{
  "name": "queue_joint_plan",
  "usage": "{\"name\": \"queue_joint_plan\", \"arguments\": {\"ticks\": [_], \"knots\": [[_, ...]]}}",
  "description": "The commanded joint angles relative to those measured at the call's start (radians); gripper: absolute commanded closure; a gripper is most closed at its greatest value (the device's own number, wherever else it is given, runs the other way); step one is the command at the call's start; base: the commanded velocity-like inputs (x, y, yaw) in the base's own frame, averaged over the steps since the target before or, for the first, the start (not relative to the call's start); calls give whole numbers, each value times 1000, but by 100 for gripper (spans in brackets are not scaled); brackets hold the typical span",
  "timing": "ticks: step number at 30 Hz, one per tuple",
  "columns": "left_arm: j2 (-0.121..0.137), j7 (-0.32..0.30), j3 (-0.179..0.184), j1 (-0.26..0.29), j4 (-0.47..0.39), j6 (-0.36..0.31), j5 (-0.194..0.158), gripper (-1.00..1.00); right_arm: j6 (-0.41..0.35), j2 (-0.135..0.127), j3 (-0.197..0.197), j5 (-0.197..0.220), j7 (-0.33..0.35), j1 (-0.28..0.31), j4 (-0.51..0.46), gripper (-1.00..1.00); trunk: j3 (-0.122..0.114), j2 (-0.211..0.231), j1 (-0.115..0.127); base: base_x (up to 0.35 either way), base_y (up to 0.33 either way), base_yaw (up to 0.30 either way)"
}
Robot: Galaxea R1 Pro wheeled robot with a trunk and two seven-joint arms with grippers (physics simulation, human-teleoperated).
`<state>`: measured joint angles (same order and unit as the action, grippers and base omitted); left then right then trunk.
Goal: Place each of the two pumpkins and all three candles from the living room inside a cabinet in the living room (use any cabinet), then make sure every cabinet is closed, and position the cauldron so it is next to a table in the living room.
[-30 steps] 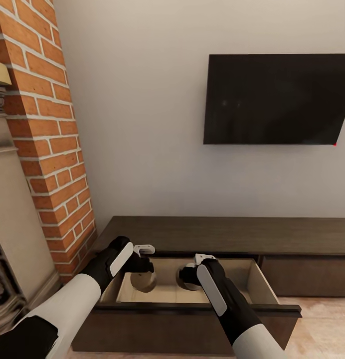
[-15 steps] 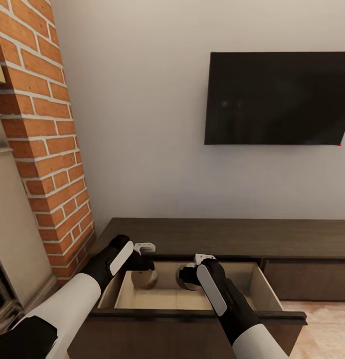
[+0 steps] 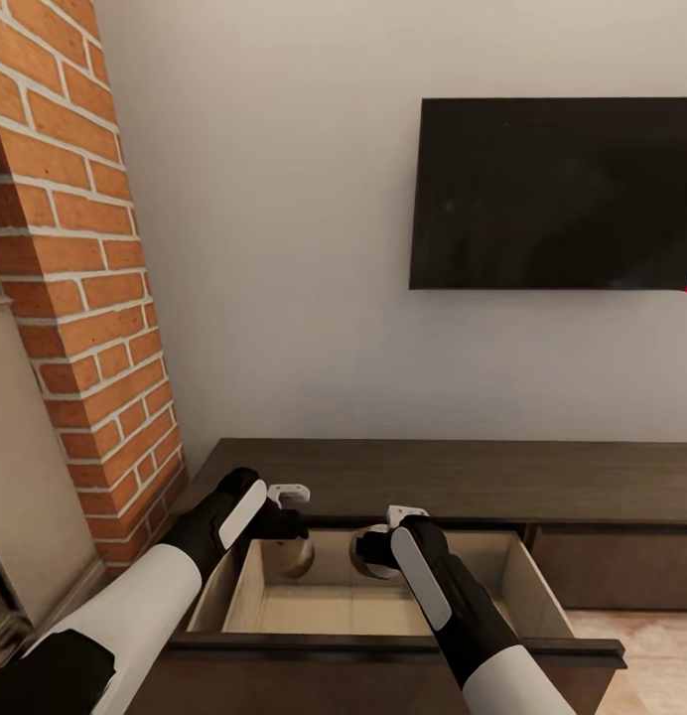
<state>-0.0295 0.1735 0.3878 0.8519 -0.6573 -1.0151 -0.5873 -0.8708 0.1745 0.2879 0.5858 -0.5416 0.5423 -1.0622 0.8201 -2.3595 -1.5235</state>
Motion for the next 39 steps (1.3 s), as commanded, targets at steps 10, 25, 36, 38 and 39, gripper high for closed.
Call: {"name": "queue_joint_plan", "arguments": {"ticks": [10,25,36,38,39], "knots": [[0,12,3,1,5,-13,-10,100,-2,0,4,46,-15,58,120,100,26,-57,-30,5,0,0],[-1,12,3,1,-2,-12,-10,100,130,0,7,123,-16,126,261,100,48,-106,-57,0,0,0],[0,11,2,1,-3,-11,-9,100,137,0,12,159,-17,192,370,100,87,-142,-79,0,0,0],[0,11,2,1,-3,-11,-9,100,138,0,13,165,-17,194,373,100,91,-142,-80,0,0,0],[0,11,2,1,-3,-11,-9,100,138,0,13,166,-17,194,374,100,91,-142,-80,0,0,0]]}}
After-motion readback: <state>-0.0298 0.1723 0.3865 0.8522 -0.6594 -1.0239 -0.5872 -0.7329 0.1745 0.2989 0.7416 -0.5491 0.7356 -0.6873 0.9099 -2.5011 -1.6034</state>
